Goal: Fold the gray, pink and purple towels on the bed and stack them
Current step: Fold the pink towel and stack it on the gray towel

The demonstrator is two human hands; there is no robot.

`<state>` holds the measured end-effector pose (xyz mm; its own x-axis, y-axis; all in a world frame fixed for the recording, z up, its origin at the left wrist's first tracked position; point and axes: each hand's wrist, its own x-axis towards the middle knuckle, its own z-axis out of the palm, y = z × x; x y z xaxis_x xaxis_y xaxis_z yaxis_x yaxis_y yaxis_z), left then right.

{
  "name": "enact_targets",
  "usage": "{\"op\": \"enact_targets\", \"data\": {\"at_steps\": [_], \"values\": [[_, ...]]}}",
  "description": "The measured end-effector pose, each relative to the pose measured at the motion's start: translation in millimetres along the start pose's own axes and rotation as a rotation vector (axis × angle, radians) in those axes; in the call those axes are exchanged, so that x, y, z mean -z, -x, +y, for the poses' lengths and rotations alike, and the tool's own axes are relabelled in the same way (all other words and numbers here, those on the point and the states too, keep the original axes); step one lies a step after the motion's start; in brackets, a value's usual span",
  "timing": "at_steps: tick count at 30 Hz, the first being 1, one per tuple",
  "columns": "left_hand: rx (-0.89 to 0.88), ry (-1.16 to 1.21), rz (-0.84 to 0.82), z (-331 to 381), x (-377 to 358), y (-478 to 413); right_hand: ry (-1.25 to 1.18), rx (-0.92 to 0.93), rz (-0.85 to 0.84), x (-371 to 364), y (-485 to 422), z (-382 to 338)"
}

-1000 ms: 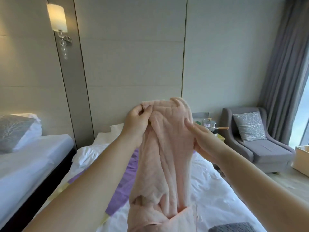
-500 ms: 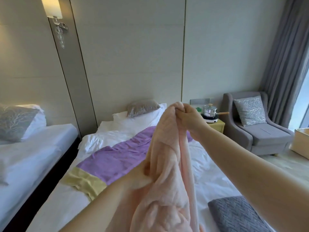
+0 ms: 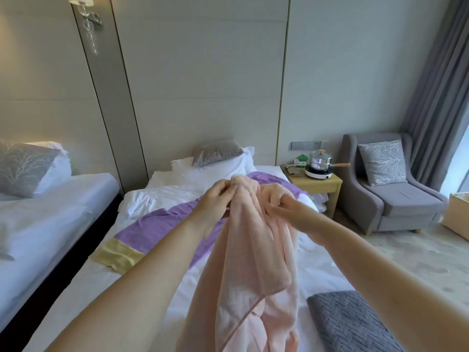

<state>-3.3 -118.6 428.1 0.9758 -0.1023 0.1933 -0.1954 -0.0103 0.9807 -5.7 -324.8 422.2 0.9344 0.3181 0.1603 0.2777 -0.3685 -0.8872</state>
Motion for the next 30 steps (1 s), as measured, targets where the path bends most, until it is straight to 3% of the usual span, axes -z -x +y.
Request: {"op": "enact_targets", "data": {"at_steps": [4,6,8,12,14,17,19,22,23,28,30], "values": [[-0.085,0.046,0.065,29.8,-5.1,-18.1,-0.286,0.01,0.029,-9.0,34.2,20.2],[-0.114,0.056,0.107,39.7,-3.0,-25.4,-0.413,-0.012,-0.113,-10.2,50.4,28.7],[-0.127,0.053,0.135,44.8,0.9,-30.1,-0.388,-0.072,-0.161,-9.1,54.7,36.5],[-0.099,0.027,0.174,41.4,10.7,-34.9,-0.287,-0.08,0.125,-9.3,36.9,32.3],[-0.075,-0.125,0.248,33.5,20.4,-35.8,-0.332,-0.042,0.244,-2.0,22.5,21.6],[-0.084,-0.472,0.394,15.8,29.6,-33.7,-0.277,-0.006,0.265,10.1,3.0,-1.3],[-0.107,-0.481,0.284,6.6,21.2,-27.6,-0.161,0.013,0.245,8.9,-10.0,-13.2],[-0.089,-0.387,-0.158,-4.3,-0.3,-15.0,-0.065,0.011,0.176,-1.8,-22.6,-23.8],[-0.082,-0.394,-0.221,-9.4,-4.2,-13.0,-0.078,0.004,0.154,-4.6,-25.0,-23.9],[-0.118,-0.425,-0.061,-15.1,-6.2,-13.4,-0.309,0.018,0.053,-5.8,-24.7,-11.1],[-0.181,-0.408,-0.035,-9.9,-7.4,-13.7,-0.251,0.003,0.048,-10.7,-20.1,-0.6]]}}
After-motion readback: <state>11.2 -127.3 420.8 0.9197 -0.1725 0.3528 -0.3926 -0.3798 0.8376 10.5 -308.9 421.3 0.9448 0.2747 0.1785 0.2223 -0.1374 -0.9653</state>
